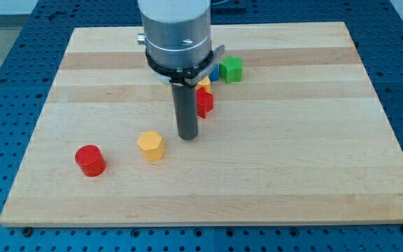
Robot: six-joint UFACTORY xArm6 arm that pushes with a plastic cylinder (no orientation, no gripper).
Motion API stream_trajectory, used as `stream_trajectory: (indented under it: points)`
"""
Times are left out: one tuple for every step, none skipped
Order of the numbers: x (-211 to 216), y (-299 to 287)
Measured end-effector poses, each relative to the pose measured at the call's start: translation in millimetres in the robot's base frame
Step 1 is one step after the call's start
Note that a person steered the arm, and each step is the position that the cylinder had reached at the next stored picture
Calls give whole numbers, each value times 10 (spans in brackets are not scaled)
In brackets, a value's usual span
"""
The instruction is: Push the yellow hexagon towards the bottom center
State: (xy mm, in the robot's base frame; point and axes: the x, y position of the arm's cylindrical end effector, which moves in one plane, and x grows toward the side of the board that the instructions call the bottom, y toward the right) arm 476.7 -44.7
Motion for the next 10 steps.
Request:
stream_trajectory:
  points:
    - [-130,-297]
    - [-191,-559]
    - [-9,-707]
    - [526,-708]
    - [621,-708]
    - [621,-557]
    - [819,-501]
    - [1032,-534]
    - [1028,-485]
    - [706,-252]
